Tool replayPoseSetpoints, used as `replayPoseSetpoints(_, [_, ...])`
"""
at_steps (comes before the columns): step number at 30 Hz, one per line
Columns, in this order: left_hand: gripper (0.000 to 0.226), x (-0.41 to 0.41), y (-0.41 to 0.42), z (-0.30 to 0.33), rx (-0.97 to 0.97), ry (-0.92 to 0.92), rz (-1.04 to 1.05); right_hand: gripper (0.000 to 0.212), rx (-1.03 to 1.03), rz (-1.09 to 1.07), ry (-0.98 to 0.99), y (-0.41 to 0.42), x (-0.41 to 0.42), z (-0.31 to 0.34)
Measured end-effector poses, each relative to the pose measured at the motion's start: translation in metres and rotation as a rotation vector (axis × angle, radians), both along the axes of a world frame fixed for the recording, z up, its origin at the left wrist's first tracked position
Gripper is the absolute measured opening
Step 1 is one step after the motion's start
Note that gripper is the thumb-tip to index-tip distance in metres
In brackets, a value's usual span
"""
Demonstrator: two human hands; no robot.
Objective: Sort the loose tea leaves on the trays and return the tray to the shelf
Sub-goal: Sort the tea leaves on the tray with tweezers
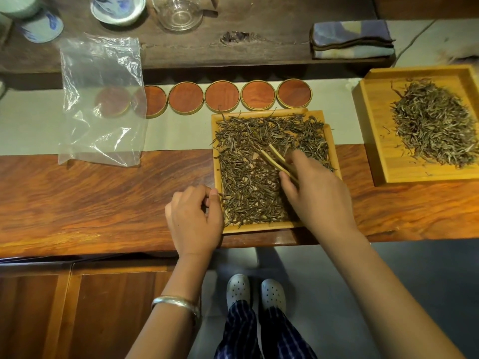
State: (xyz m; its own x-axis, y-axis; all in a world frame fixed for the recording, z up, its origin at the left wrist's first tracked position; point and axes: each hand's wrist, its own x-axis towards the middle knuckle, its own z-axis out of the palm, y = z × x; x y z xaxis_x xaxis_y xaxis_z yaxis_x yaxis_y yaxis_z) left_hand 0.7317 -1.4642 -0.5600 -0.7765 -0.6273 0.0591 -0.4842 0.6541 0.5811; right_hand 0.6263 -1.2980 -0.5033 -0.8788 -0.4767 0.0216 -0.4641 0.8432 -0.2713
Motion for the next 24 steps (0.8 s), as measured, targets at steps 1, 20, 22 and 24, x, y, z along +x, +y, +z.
replayPoseSetpoints(1, [0.034, 0.000, 0.000, 0.000, 0.003, 0.000, 0.001, 0.024, -0.006, -0.007, 0.007, 0.003, -0.002, 0.000])
replayPoseSetpoints(20, [0.025, 0.000, 0.001, 0.001, -0.008, 0.023, 0.007, 0.022, -0.062, -0.050, 0.020, 0.023, -0.016, 0.005])
replayPoseSetpoints(22, [0.024, -0.001, 0.001, 0.001, -0.009, 0.021, 0.008, 0.020, -0.067, -0.038, 0.004, 0.028, -0.005, 0.010])
replayPoseSetpoints(24, [0.024, -0.001, 0.001, 0.001, -0.011, 0.023, 0.005, 0.017, -0.056, -0.021, -0.030, 0.033, 0.010, 0.013])
